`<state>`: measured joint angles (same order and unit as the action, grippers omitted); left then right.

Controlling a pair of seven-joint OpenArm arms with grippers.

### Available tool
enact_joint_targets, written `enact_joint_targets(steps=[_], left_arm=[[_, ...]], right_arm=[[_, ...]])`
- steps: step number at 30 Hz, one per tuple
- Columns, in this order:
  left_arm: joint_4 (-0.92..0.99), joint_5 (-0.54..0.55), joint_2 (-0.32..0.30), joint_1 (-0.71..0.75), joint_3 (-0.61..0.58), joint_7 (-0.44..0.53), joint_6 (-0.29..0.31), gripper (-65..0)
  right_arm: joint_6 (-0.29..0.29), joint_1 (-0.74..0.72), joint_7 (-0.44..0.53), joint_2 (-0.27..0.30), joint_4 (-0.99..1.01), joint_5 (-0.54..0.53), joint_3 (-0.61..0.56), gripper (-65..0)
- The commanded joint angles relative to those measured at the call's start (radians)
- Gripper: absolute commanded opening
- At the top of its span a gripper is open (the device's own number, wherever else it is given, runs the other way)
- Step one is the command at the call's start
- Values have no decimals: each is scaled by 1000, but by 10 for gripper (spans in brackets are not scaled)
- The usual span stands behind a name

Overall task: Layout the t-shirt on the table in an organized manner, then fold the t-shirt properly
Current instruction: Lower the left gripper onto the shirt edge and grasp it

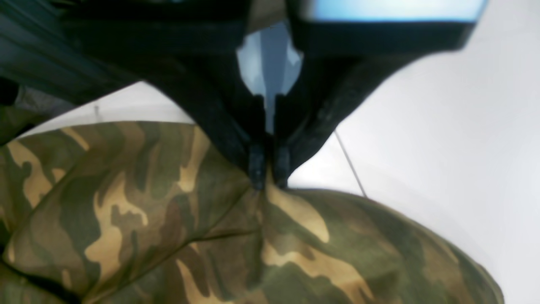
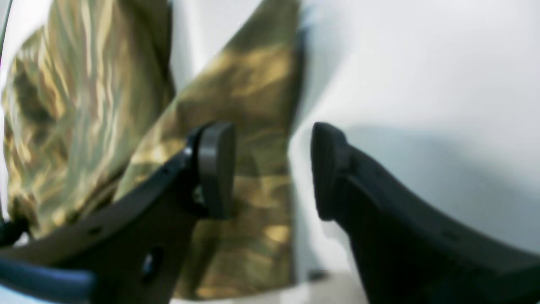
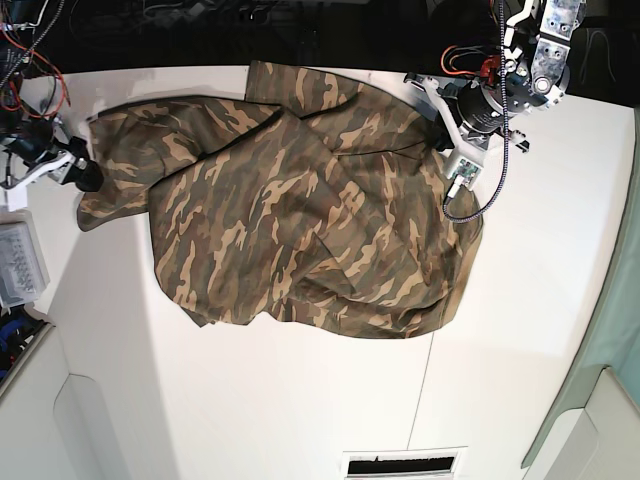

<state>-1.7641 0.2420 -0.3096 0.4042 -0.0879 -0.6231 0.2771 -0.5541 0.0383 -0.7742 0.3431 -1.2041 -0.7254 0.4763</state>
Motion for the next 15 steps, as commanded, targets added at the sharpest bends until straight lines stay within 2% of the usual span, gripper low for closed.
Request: enact_joint_targets(steps=[1,4,5,6,8,9,13,15], left_arm=[[-17,4,-3,-5,2,21,4,-650],[-17,4,-3,-5,2,21,4,-650],[-17,4,-4,-5,2,21,4,-650],[-17,4,-5,-8,2,21,4,-650],[-16,4,-8,-7,4,19,4,-650],[-16,4,-10,-7,4,16,8,-650],[-17,3,-15,-8,4,13,76,-650],[-17,-8,-39,-8,4,10,108,-650]], right_arm=[[-11,-20,23,0,-13,-6,-21,-359],[-10,-22,49,-29,-13,23,-95,-366],[-11,-25,58,-34,-13,25,-117,-397],[-11,-29,68,-38,-13,36,-134,-454],[-11,-42,85,-42,-13,58,-154,-610],[-11,-51,85,-41,-13,65,-158,-650],[-11,-96,82,-19,-14,111,-139,-650],[-11,-115,81,4,-15,117,-113,-650]])
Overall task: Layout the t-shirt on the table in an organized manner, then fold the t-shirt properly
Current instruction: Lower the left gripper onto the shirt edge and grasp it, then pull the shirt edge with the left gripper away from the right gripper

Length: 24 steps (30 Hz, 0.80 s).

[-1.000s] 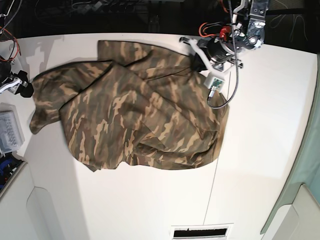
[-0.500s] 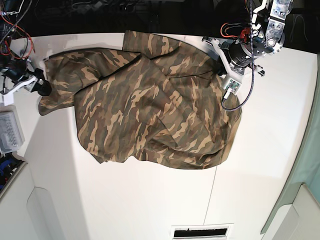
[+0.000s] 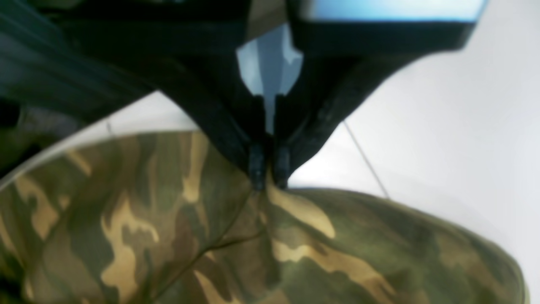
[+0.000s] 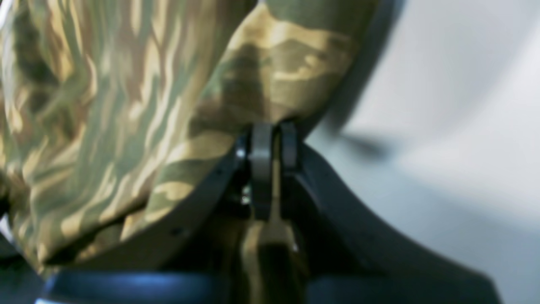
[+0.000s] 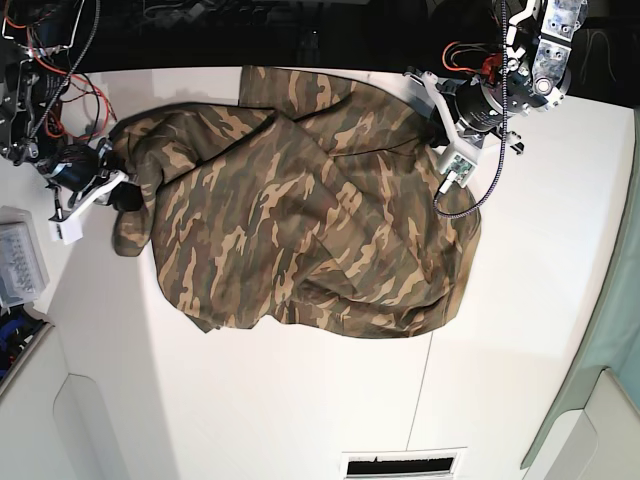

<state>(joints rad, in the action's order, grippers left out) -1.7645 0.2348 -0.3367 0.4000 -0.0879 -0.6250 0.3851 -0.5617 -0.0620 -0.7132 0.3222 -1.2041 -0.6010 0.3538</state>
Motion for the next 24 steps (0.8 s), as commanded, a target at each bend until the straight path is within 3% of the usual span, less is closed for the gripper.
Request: enact_joint_targets(steps=[1,9,16,17,21,23,24], left_arm=[[-17,-16,-27,-3,4,11,12,-650],[-17,-84,-165,-6,4,29,20,-650],[-17,-106,-221,-45,4,31,26,-650],[-17,-105,-224,-51,4,31,43,-650],[-16,-105,-227,-67,4,46,72,-650],[-16,-105,-226,-81,4,46,72,-641],[-16,-105,-226,-87,4,46,72,-600]], right_arm=[[-3,-23,21,39,-15,-9,24,-650],[-3,-84,21,146,-15,-27,66,-650],[2,-111,21,151,-15,18,67,-650],[6,-109,11,149,-15,18,67,-633],[9,-106,-40,132,-15,17,67,-402],[9,-103,-63,126,-15,16,67,-334],[11,-100,-69,124,-15,8,67,-325]])
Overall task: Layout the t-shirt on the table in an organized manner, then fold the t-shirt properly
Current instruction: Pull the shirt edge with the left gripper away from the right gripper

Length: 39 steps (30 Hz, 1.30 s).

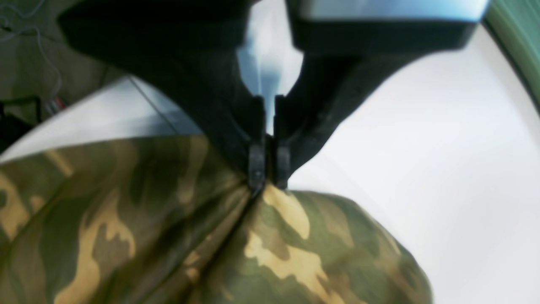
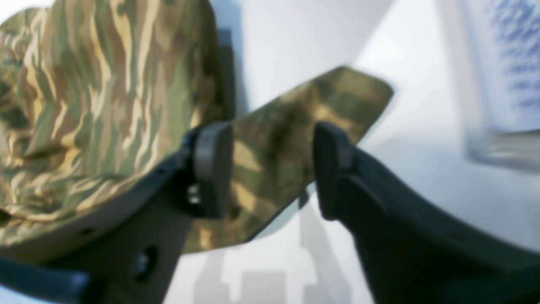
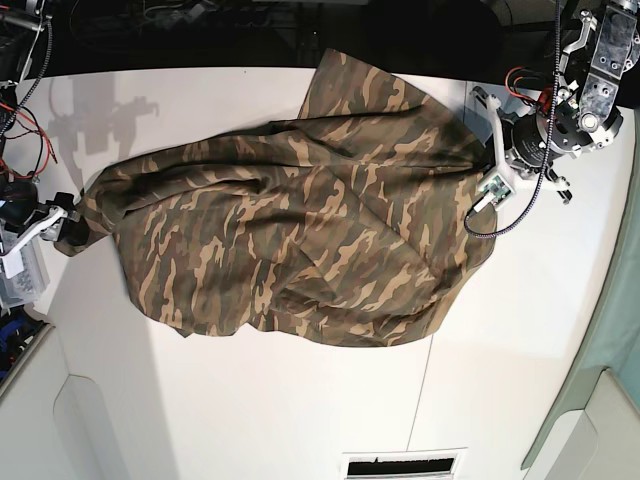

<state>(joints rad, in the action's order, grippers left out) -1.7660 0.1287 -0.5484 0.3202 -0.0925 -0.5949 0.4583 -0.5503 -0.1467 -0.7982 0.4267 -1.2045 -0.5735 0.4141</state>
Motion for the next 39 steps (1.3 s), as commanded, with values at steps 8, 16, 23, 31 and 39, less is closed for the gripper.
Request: enact_joint_targets(steps=[8,16,23,31,39], left_arm=[[-22,136,-14,-34,9,16,-27,-424],[-48,355,-12,-22,9,-32,40,-424],[-51,444,68,75,8,-38,137,-424],[-24,314,225,112,8,-37,82,-424],[125,229,272,87,7,-31,50,-427]], right_arm=[[4,60,-41,19,-14,-105,6,-325],[-21,177,-51,9,-15,-189,6,-325],[-23,190,-45,-39,-15,-193,6,-325],[-21,144,3,-140,-14,-130,2,-325],[4,42,50,-208,40,-41,3,-641]])
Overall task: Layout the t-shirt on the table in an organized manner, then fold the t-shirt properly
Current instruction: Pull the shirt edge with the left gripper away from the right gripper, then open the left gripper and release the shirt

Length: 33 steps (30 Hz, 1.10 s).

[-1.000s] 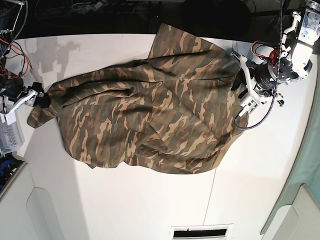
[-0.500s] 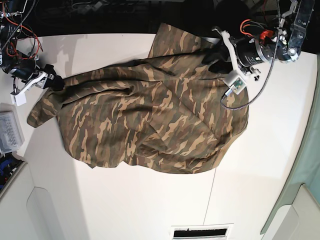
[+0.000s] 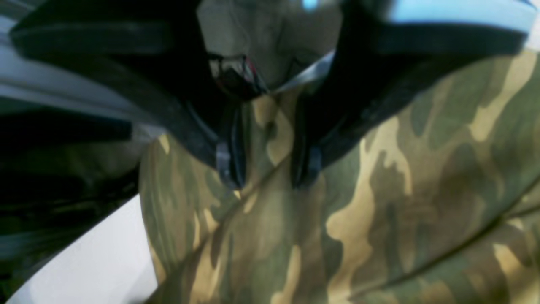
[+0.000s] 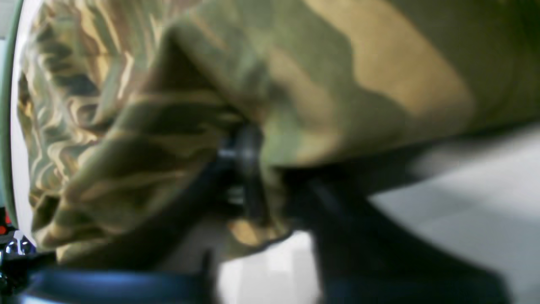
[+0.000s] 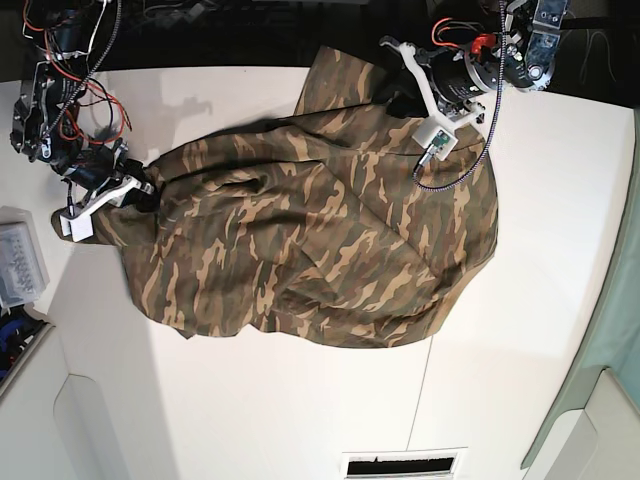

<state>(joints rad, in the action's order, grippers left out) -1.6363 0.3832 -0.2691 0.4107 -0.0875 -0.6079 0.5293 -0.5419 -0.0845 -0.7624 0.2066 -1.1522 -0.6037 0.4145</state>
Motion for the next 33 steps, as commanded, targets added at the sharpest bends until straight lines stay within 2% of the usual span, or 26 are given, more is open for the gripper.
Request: enact_joint_targets(steps=[1,3,7,11,15,16,19,20,21,25,30,32,33], left_arm=[[16,-46,-14,-14,2,-17,-48,-427],[60,-80,-38,-41,2,-17,-76,-427],[135,-139,-120,-98,2,-17,-77,-426],[166,-142,-217,-143,2,-13,-76,-426],[166,-141,-278,-166,2,25,-69,-426],[166,-141,-283,-174,2,29,-69,-426],[166,-135,-279,-193,2,29,-69,-426],[166,-134,-277,-198,2,29,-69,-426],[166,-132,-274,-201,2,29,-69,-426],[166,-127,-262,-203,2,29,-69,-426],[129,-25,-257,-199,2,28,-42,-426],[102,18,-251,-200,2,27,-58,-426],[92,34,-244,-203,2,28,-92,-426]], right_arm=[[-5,-33,14,13,-12,-2,2,-650],[-5,-59,11,26,-12,-7,2,-650],[-6,-115,-1,72,-14,-34,10,-650],[-9,-171,-26,123,-14,-78,42,-650],[-11,-207,-47,143,-14,-72,62,-650],[-11,-208,-46,145,-14,-69,61,-637],[-12,-200,-50,141,-14,-61,61,-348],[-12,-196,-58,140,-14,-58,61,-286],[-12,-190,-58,140,-14,-59,61,-258],[-11,-177,-65,140,-14,-63,61,-258],[-11,-138,-95,140,-14,-97,61,-258],[-11,-111,-95,139,-14,-97,61,-258],[-11,-96,-95,139,-14,-96,61,-258]])
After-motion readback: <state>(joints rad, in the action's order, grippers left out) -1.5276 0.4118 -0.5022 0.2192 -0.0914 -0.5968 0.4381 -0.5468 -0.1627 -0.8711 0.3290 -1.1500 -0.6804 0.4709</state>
